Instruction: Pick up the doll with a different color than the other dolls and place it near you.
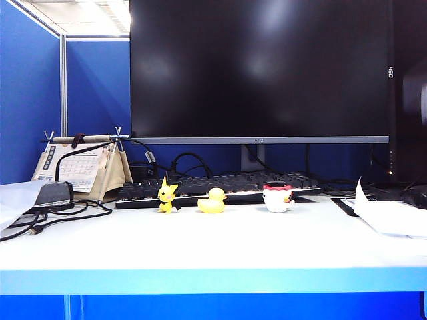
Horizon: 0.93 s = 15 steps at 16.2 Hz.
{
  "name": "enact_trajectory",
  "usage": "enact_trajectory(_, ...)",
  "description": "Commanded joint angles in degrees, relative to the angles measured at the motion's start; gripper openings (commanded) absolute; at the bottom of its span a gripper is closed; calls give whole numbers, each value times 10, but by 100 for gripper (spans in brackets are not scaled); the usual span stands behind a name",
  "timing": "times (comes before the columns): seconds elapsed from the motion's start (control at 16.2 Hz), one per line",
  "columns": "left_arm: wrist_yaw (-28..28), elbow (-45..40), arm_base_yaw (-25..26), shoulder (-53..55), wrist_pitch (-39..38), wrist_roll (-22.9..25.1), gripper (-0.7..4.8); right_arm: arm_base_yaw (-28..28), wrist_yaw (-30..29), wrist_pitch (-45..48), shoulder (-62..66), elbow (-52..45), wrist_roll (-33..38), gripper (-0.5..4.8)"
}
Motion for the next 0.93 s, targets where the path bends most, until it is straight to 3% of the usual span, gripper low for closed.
enact_trajectory(0.06,2,0,0,0,-1,-2,22,0,19,23,38,62,0,276)
enact_trajectory(0.12,2,0,0,0,-1,-2,22,0,12,28,70,88,-2,276)
enact_trajectory(0.31,2,0,0,0,0,-2,22,0,-3,49,192,163,-2,374)
enact_trajectory(0.43,2,0,0,0,0,-1,22,0,-36,45,321,230,-12,479)
enact_trajectory(0.56,2,0,0,0,-1,-1,22,0,-75,51,455,289,-15,479)
enact_trajectory(0.93,2,0,0,0,0,-1,22,0,-73,84,729,407,4,479)
